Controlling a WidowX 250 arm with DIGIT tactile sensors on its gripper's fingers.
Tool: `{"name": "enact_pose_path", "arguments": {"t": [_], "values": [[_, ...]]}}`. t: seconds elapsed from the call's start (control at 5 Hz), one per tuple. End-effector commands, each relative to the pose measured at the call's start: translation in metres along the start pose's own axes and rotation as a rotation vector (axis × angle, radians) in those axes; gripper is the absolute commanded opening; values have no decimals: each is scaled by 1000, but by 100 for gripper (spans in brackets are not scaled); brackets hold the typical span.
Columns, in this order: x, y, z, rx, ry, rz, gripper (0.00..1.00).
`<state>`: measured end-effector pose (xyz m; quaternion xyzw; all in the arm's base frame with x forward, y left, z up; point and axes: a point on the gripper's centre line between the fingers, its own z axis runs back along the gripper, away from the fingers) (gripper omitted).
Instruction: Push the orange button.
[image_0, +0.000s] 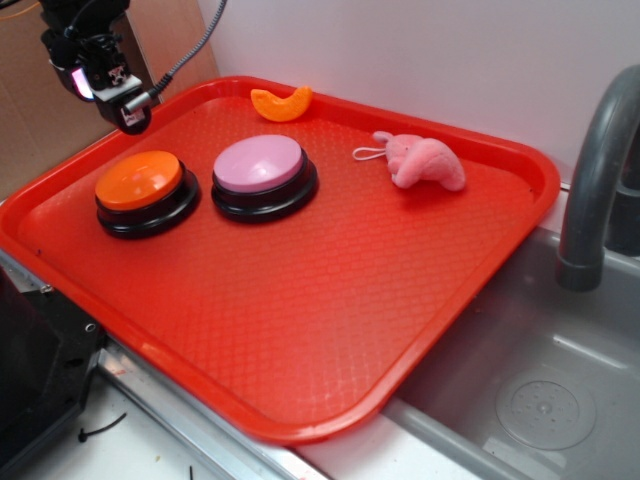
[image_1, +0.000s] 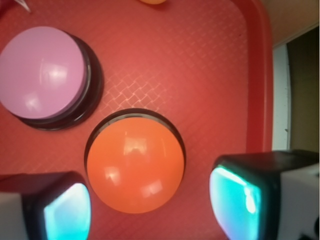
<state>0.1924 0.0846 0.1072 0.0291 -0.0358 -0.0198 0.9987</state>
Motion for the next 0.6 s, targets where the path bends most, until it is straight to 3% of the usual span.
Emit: {"name": "enact_pose_path", "arguments": {"t": [0.0,0.4], "values": [[11,2,24,44,-63,-1,100],[8,4,38,60,-87,24,100]]}}
